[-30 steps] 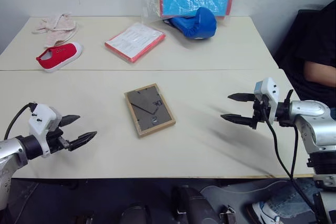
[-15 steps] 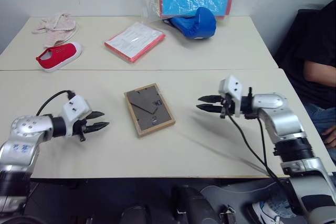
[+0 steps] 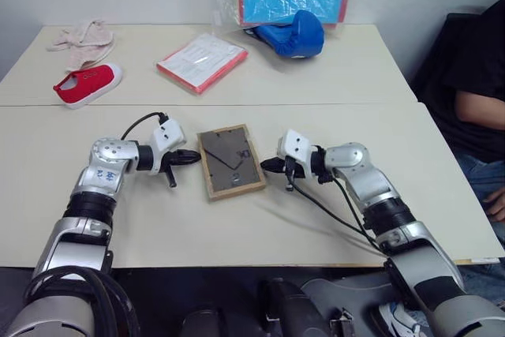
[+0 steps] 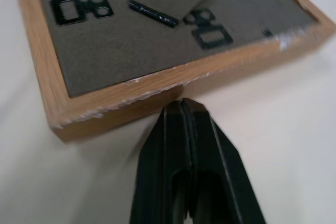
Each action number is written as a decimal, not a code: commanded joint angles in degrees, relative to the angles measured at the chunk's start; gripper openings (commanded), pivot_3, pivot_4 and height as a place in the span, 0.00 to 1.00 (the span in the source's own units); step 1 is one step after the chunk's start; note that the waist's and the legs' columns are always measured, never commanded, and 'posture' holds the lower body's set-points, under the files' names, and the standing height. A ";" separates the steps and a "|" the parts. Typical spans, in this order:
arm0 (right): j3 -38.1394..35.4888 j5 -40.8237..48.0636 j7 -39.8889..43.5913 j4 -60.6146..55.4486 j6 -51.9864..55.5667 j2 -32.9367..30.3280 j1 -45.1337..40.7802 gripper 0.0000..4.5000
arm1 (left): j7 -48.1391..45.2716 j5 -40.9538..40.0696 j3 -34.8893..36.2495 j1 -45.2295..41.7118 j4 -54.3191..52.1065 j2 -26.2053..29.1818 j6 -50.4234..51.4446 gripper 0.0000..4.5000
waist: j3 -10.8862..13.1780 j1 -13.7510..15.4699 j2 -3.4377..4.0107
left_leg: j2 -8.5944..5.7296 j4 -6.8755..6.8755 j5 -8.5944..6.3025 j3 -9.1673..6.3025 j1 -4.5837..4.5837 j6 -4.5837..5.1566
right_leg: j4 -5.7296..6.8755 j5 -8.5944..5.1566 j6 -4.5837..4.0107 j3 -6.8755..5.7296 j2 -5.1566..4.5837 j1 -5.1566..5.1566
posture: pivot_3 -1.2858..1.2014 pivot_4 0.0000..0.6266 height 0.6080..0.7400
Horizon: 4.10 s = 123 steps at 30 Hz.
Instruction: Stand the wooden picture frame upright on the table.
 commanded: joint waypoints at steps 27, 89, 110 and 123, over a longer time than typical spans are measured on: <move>4.93 -11.17 -2.57 -0.24 -16.52 -4.74 -1.18 0.00 | -20.54 -11.63 -4.64 -1.20 -4.33 0.05 65.85 1.00 | -0.12 -0.73 0.07 | -0.11 0.17 0.02 -0.11 0.18 -0.05 | 0.29 -0.08 -0.12 -0.03 -0.13 0.15 | 0.52 0.24 1.00; -8.80 -3.36 -7.37 -11.83 -30.97 -21.33 0.76 1.00 | 0.54 -35.38 10.95 5.35 -39.67 -0.07 73.99 0.28 | -0.06 0.00 0.21 | -0.19 0.58 0.04 -0.82 -0.84 -0.13 | 0.22 -0.06 -0.06 -0.50 -0.20 -0.32 | 0.52 0.24 1.00; 14.47 -74.95 -98.69 20.88 -63.72 -15.80 -21.69 0.51 | -0.02 -39.50 10.54 3.33 -38.86 1.23 77.47 0.28 | -0.01 -2.00 0.14 | -0.20 0.54 0.18 -0.14 -0.80 -0.38 | 1.11 -0.22 -0.33 0.05 -0.13 -0.98 | 0.52 0.24 1.00; 16.80 -70.20 -99.96 21.71 -70.13 -18.42 -25.92 0.28 | -0.53 -43.07 26.10 10.64 -43.97 18.24 74.15 1.00 | 0.00 -3.40 0.09 | -0.19 0.44 0.23 -0.17 -0.75 -0.47 | 1.13 -0.24 -0.37 0.06 -0.10 -1.00 | 0.52 0.24 1.00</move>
